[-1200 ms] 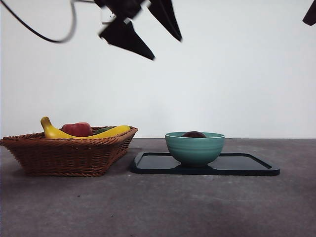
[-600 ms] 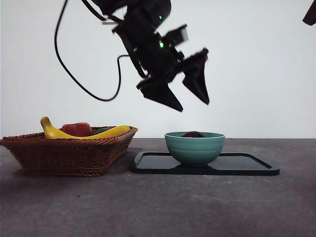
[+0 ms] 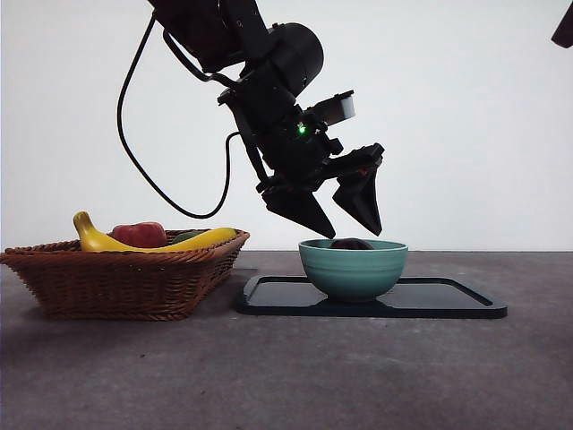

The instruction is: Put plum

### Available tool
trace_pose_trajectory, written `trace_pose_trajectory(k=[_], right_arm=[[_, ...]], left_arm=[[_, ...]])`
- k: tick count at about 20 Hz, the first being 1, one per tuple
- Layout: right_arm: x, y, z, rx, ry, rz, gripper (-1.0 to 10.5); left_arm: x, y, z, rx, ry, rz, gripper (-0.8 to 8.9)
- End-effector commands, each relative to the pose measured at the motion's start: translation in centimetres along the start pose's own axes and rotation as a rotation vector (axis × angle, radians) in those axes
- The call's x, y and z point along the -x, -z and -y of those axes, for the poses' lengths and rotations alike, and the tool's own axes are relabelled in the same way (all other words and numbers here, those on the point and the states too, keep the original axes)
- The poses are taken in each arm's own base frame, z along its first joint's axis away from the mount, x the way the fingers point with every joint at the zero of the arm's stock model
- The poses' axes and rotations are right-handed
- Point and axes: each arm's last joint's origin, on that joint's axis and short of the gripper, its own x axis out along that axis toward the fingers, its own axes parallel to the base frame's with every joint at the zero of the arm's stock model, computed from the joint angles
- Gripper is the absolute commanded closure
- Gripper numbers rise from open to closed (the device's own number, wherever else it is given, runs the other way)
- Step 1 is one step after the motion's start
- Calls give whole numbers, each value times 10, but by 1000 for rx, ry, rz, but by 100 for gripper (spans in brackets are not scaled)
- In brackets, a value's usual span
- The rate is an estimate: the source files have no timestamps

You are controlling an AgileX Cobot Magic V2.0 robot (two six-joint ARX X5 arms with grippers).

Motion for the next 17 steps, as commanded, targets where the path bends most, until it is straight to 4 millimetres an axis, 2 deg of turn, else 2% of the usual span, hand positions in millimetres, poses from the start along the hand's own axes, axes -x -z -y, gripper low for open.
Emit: trace_pose_trajectory(k=[1, 5, 15, 17], right_arm=[[1, -2, -1, 5, -9, 5, 680], [1, -2, -1, 5, -8, 5, 680], [1, -2, -1, 5, -8, 5, 680], [1, -2, -1, 5, -8, 5, 680]], left_arm=[[-9, -3, 4, -22, 5, 8, 440], [-9, -2, 5, -21, 11, -9, 442], [-25, 11, 10, -17, 25, -75, 443], [-25, 11, 9, -19, -12, -80, 496]])
